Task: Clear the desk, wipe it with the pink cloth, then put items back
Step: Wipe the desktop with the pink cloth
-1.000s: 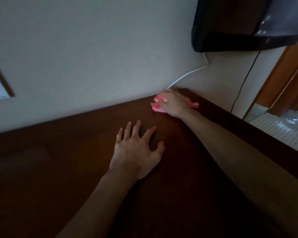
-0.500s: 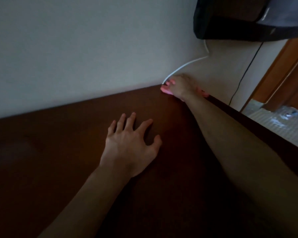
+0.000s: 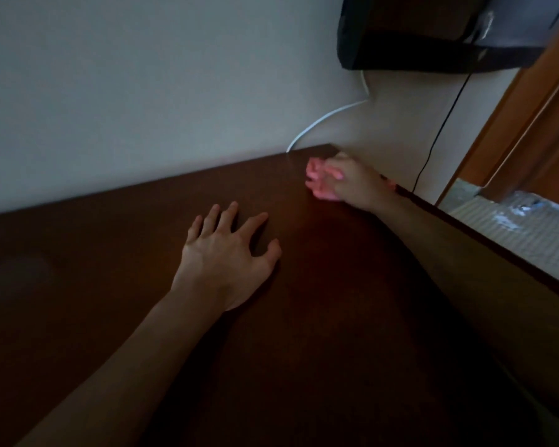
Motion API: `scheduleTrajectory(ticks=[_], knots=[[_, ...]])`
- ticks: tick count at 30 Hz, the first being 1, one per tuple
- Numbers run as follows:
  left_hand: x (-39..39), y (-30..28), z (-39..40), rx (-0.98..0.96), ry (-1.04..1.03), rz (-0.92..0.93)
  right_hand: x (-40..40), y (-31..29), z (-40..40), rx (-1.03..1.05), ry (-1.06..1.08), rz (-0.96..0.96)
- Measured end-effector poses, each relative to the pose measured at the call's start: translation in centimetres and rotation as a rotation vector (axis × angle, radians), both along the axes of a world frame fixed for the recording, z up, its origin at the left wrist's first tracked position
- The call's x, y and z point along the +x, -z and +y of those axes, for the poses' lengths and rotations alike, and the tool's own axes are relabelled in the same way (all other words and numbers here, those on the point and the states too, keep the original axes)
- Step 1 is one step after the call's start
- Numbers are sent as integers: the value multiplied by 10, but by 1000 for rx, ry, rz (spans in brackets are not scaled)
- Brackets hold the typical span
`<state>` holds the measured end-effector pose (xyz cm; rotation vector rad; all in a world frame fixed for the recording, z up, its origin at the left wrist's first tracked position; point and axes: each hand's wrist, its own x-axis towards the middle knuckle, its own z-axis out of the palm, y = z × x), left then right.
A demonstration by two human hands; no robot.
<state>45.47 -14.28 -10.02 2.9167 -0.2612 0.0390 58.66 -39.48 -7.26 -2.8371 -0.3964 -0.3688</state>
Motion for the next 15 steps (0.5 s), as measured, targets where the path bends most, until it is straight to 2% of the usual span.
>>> scheduleTrajectory(ticks=[4, 6, 11, 15], knots=[[4, 2, 3, 2, 10, 2, 77, 15, 11, 57, 136, -44], [4, 0, 2, 3, 7, 8, 97, 23, 20, 59, 181, 52], [-3, -5, -1, 6, 2, 15, 4, -9, 53, -18, -13, 105], [-4, -3, -1, 13, -2, -2, -52, 11, 37, -17, -300, 18]])
